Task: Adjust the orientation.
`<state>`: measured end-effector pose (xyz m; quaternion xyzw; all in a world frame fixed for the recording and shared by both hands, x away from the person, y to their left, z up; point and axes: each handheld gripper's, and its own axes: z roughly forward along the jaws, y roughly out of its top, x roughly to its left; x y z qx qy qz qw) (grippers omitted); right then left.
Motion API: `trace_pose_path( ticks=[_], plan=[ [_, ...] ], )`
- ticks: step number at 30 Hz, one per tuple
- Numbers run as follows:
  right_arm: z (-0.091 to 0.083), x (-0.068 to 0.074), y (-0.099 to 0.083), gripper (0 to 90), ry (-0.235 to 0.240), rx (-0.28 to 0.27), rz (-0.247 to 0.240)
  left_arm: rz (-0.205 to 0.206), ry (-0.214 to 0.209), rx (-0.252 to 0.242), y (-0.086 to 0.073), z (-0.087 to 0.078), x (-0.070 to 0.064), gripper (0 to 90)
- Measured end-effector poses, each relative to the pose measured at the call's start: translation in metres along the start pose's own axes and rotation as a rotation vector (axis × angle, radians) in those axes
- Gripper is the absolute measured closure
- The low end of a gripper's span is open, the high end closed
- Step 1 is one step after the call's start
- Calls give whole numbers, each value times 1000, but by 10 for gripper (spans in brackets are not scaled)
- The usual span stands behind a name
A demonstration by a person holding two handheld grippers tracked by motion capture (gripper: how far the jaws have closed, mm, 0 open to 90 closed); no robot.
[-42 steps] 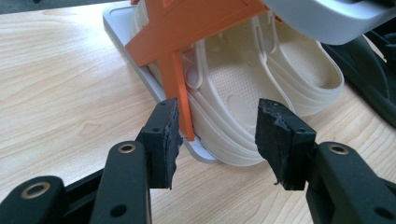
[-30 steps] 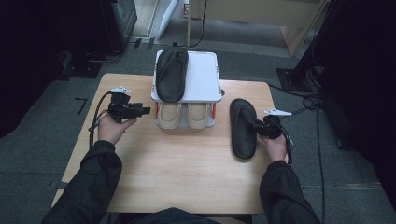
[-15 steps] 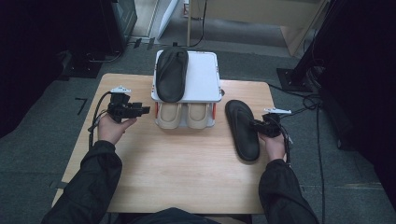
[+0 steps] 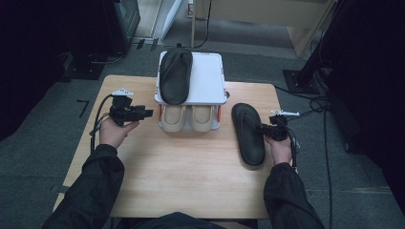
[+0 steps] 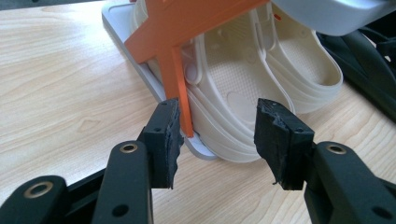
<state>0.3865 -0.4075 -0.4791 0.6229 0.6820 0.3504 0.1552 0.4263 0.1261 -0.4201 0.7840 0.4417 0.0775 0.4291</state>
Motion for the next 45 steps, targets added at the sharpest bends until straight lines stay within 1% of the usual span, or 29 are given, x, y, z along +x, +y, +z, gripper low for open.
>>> trace_pose_path(
  ticks=[3,6,7,10,12,16,19,25,30,32,36,39,40,43,44,45],
  plan=[
    [-2,3,3,728,-5,3,0,-6,-7,-11,0,-2,0,520],
    [-4,4,4,728,0,9,9,-5,-6,-13,0,-2,0,520],
    [-7,7,5,729,10,7,15,-2,-2,-12,0,-2,0,520],
    [-9,9,6,729,14,7,11,1,-3,-8,0,-2,0,520],
    [-11,12,9,729,12,6,8,-4,-6,-12,-1,-2,0,519],
    [-12,13,12,729,9,9,8,0,-9,-12,-1,-2,0,519],
    [-14,13,17,729,2,16,1,1,-10,-8,-2,-1,0,519],
    [-21,14,33,728,1,-5,-10,4,-11,-3,-2,0,-1,518],
    [-28,17,46,729,2,-1,-10,14,1,-10,-2,-1,-1,518],
    [-29,18,49,729,4,-3,-10,12,-1,-10,-2,-1,-1,520],
    [-32,21,60,729,-5,-8,-32,9,-4,-13,-2,-3,1,520],
    [-33,23,64,729,-9,-8,-33,7,-6,-16,-3,-3,1,520],
    [-35,25,70,729,-10,-9,-36,7,-8,-15,-3,-3,1,520],
    [-36,26,75,729,-12,-10,-30,9,-11,-14,-3,-3,0,519],
    [-39,28,82,728,-15,-11,-31,7,-12,-12,-3,-2,0,519],
    [-40,29,84,728,-16,-11,-29,6,-14,-11,-3,-2,0,519]
  ],
)
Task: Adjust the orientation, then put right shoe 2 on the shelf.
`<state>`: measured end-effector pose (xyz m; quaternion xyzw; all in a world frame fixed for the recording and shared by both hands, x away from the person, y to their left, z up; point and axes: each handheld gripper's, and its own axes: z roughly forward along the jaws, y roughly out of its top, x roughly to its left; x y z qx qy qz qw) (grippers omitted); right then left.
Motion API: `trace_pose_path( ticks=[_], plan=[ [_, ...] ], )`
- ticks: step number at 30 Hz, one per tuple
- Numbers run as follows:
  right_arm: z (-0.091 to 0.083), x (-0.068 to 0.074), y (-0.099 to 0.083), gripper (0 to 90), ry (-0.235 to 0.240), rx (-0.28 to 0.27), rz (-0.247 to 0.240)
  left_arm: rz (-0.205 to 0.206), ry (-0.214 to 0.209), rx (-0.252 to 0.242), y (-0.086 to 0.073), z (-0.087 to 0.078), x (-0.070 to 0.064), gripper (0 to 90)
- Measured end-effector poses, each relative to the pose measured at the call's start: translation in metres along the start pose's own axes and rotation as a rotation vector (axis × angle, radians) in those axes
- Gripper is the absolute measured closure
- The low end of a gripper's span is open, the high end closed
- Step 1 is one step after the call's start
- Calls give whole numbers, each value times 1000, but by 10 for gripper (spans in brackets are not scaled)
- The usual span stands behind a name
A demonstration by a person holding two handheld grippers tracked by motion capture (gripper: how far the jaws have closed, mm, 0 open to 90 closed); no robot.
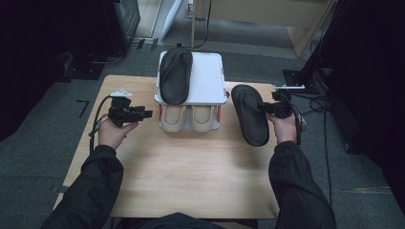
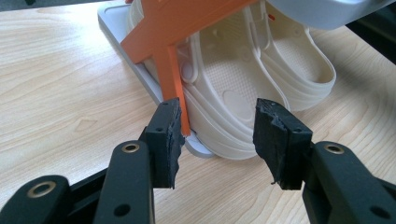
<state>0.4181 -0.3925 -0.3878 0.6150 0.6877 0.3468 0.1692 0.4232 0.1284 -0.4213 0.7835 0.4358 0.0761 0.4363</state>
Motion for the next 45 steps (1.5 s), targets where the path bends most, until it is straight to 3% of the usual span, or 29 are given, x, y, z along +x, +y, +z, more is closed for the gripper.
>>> trace_pose_path(
  ticks=[11,30,36,45],
  plan=[
    [-13,11,32,727,-17,-4,-11,1,0,7,-1,-1,3,518],
    [-25,46,102,727,-33,-49,-36,-10,-16,-8,-1,-3,5,517],
    [-23,57,112,726,-30,-62,-41,-6,-21,-9,-1,-4,4,518],
    [2,87,125,726,-8,-50,-62,-7,-36,-14,-1,-5,4,518]
  ],
)
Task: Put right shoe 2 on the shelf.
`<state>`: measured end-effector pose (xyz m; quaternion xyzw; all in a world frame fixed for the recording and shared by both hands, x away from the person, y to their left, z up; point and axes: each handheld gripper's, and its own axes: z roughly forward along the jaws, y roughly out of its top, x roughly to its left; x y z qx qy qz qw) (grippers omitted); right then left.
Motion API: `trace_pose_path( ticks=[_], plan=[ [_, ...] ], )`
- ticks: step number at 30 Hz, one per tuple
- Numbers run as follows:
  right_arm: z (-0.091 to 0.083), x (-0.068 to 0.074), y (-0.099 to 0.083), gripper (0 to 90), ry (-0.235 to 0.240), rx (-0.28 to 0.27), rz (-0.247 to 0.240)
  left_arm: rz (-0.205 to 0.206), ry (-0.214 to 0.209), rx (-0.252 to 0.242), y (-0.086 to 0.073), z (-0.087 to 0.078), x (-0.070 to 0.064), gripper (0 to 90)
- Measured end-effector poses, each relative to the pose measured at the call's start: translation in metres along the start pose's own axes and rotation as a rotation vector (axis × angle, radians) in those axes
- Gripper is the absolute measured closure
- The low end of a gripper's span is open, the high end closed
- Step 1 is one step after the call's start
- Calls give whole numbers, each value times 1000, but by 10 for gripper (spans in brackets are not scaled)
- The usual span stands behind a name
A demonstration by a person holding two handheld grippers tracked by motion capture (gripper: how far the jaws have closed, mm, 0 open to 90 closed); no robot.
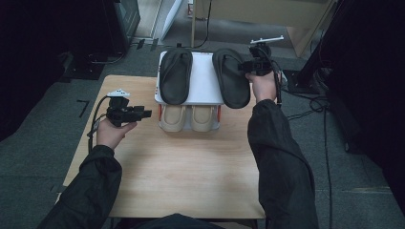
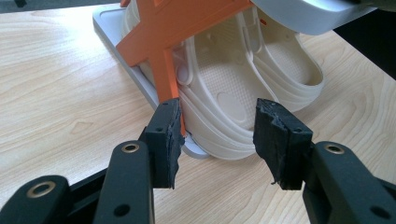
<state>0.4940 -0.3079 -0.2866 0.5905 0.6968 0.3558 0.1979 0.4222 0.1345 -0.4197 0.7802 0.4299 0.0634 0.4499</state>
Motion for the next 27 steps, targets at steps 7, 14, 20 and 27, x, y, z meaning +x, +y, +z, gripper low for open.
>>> trace_pose_path(
  ticks=[7,14,20,27],
  plan=[
    [18,17,7,726,10,6,-13,-4,-2,3,-5,-7,1,521],
    [32,29,15,724,11,8,-33,3,7,7,-12,-12,-5,521],
    [44,40,15,722,33,1,-30,18,15,9,-16,-14,-9,521],
    [55,45,13,712,42,24,-45,15,20,5,-18,-15,-8,521]
  ],
)
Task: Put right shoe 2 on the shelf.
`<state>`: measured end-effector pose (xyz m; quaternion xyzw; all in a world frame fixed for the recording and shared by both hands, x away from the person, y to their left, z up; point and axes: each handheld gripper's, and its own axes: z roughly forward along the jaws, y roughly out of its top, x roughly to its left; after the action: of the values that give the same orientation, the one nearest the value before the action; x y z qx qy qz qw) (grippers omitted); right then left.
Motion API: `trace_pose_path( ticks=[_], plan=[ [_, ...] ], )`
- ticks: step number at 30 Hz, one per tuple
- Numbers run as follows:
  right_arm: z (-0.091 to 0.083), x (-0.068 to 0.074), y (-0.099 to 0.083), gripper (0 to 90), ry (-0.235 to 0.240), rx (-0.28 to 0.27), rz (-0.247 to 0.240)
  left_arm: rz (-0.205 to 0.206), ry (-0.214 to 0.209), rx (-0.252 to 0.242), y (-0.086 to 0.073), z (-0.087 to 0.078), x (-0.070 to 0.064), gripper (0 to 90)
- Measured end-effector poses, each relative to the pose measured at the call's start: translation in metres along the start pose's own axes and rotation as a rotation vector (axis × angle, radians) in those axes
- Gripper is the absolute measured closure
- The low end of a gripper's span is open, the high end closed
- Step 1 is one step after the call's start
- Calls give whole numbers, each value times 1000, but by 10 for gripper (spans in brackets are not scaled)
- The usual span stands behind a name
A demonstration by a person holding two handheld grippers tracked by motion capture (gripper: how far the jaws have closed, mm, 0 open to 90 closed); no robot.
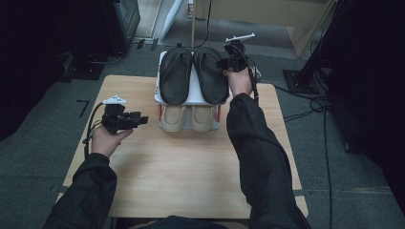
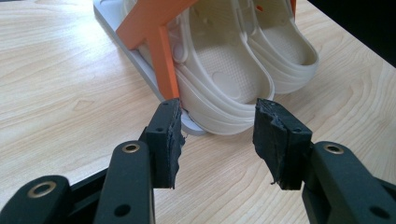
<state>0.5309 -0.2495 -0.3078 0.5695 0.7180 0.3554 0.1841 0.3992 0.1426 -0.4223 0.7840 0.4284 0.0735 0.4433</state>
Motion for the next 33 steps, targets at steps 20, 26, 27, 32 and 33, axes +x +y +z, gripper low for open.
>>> trace_pose_path(
  ticks=[20,26,27,32,33],
  plan=[
    [-45,-27,-17,736,74,-76,-78,2,2,-4,4,6,-4,520],
    [-34,-36,-42,721,61,-36,-75,6,-2,-4,4,7,-3,520],
    [-32,-36,-46,720,63,-30,-72,3,0,-3,4,7,-3,520],
    [-24,-31,-53,709,94,-28,-94,1,-1,-3,4,9,-2,517],
    [-23,-30,-53,709,98,-27,-94,0,-1,-3,4,9,-2,517]
  ],
)
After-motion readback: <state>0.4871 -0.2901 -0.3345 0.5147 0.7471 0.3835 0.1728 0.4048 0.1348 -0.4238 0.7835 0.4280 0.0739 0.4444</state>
